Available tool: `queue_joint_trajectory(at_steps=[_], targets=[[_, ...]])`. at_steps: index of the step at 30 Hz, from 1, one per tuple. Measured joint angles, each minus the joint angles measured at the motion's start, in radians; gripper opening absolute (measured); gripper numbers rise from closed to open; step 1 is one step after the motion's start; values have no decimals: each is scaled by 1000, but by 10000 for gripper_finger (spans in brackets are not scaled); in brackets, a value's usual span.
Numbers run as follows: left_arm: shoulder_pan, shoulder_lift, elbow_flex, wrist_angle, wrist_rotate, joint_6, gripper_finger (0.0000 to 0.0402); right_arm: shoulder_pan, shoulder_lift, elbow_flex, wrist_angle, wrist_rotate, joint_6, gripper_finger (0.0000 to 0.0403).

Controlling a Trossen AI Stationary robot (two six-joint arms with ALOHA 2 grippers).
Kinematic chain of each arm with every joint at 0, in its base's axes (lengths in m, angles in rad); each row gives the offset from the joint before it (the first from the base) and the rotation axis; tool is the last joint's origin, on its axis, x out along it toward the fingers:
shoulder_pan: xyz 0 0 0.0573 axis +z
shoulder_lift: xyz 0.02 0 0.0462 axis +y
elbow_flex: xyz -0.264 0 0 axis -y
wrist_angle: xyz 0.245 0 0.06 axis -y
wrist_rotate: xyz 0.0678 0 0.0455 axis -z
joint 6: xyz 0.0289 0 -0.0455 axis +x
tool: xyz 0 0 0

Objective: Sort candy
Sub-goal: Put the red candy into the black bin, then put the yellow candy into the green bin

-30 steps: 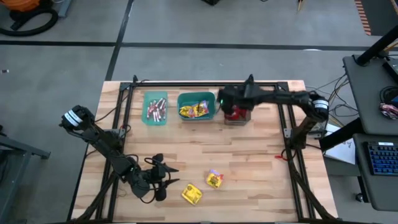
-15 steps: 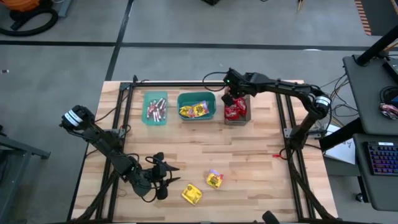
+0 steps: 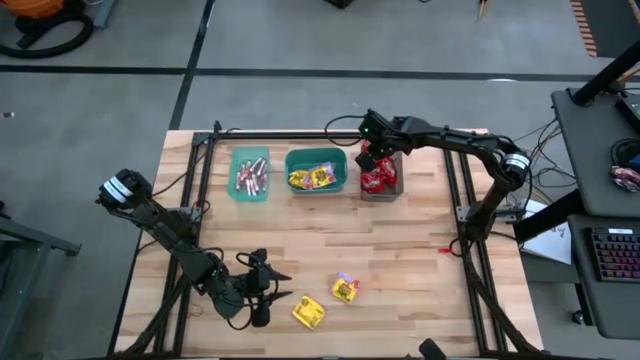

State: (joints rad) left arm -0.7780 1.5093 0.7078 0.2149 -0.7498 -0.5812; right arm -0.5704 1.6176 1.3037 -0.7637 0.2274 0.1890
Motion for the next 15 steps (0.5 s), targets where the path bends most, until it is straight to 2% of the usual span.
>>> queue_joint_trajectory(at_steps=[3,8,15], targets=[[0,0,1,-4,0,0,155,0,0,0,-10,-29,45,58],[-1,0,1,-4,4,-4,155,-5,0,0,-16,-41,95,113],[-3,2,0,0,86,-26,155,-6,-31,0,-49,-37,127,175]])
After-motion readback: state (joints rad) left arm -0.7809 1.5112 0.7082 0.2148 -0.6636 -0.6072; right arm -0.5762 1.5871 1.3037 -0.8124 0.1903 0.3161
